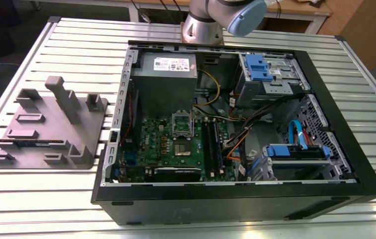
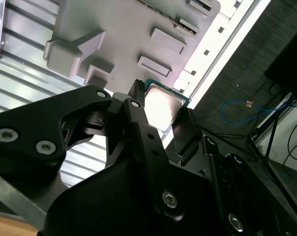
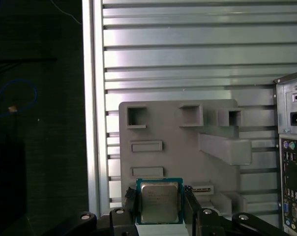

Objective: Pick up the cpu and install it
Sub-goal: 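Pick up the cpu and move it towards the insertion slot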

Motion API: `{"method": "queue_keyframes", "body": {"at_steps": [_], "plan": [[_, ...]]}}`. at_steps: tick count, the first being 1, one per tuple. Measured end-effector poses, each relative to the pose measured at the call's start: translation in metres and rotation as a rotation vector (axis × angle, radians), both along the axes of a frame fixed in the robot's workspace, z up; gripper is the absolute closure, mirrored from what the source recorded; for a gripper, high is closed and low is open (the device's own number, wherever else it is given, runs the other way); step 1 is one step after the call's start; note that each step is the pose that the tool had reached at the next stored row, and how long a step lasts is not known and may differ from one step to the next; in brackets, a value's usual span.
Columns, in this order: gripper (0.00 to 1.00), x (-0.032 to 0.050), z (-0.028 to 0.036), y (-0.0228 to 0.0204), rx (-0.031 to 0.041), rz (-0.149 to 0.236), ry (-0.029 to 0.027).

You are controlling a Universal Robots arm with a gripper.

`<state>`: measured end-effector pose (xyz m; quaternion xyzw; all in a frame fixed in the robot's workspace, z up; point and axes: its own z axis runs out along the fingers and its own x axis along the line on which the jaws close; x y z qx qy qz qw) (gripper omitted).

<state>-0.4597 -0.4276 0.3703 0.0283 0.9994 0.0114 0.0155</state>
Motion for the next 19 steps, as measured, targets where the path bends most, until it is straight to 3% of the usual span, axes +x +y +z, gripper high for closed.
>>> {"method": "queue_keyframes", "body": {"at_steps": [19], "plan": [[0.53, 0.0274, -0.0001, 0.0000, 0.0001, 0.000, -0.0003]]}}
